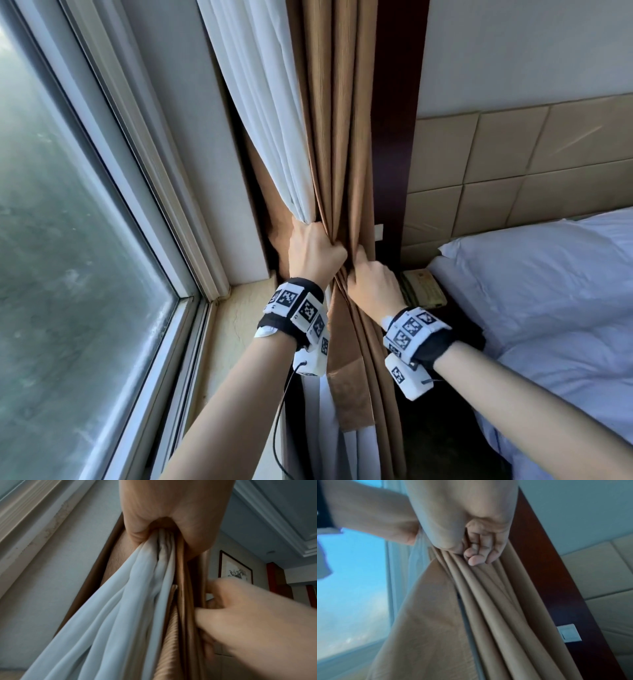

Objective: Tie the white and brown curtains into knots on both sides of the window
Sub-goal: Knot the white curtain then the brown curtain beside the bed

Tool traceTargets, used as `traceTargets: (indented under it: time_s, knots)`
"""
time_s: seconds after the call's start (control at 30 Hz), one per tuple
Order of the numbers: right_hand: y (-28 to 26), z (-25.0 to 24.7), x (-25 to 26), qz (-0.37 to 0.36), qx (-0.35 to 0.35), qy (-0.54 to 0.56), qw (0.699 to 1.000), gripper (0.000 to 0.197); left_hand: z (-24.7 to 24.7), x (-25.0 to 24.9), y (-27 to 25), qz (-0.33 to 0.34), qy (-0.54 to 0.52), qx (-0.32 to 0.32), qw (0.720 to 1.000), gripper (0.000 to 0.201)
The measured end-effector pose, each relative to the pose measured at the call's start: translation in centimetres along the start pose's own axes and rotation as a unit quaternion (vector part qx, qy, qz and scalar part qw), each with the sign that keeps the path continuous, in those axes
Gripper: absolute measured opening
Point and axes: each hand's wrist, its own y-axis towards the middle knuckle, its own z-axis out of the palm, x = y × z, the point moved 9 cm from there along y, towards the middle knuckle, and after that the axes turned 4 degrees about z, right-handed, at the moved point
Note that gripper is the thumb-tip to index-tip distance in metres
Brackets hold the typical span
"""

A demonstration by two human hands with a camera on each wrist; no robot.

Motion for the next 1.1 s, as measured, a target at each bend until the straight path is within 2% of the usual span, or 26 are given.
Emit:
traceTargets:
  time_s: [0.1,0.23,0.3,0.37,0.47,0.53,0.63,0.67,0.73,0.8,0.97,1.1]
  knots:
    - [-0.2,0.8,2.2,-0.024,0.023,-0.06,0.998,0.022,-0.1,-0.2,-0.1,0.007,-0.016,-0.011,1.0,0.037]
    - [-0.4,0.8,4.4,-0.097,0.025,-0.092,0.991,0.018,-0.4,0.1,-0.3,-0.013,-0.028,-0.014,0.999,0.057]
    - [-1.0,0.3,5.1,-0.133,0.008,-0.09,0.987,0.012,-0.8,0.3,-0.1,-0.023,-0.006,-0.028,0.999,0.052]
    - [-1.7,0.4,5.2,-0.155,0.011,-0.069,0.985,0.005,-1.1,0.8,0.0,-0.04,0.014,-0.037,0.998,0.037]
    - [-1.4,1.3,3.9,-0.144,0.084,0.002,0.986,0.015,-1.2,0.7,0.0,-0.037,0.035,-0.022,0.998,0.026]
    - [-0.2,1.1,2.5,-0.125,0.119,0.067,0.983,0.015,-1.3,0.7,0.0,-0.039,0.046,-0.022,0.998,0.023]
    - [1.7,2.3,-0.5,-0.046,0.204,0.202,0.957,0.033,-1.6,0.8,-0.3,-0.05,0.055,-0.03,0.997,0.02]
    - [2.4,2.8,-1.8,-0.015,0.208,0.245,0.947,0.036,-1.7,0.9,-0.4,-0.053,0.059,-0.03,0.996,0.019]
    - [3.9,2.8,-4.2,0.034,0.171,0.294,0.94,0.039,-1.7,0.9,-0.7,-0.056,0.067,-0.029,0.996,0.018]
    - [5.2,3.1,-5.7,0.063,0.149,0.302,0.939,0.04,-1.8,0.9,-0.8,-0.058,0.07,-0.028,0.995,0.017]
    - [8.3,4.8,-4.8,0.04,0.212,0.263,0.94,0.045,-1.9,0.8,-1.0,-0.065,0.067,-0.039,0.995,0.014]
    - [10.9,5.9,-3.6,0.048,0.217,0.2,0.954,0.047,-1.7,0.5,-0.9,-0.07,0.069,-0.037,0.994,0.014]
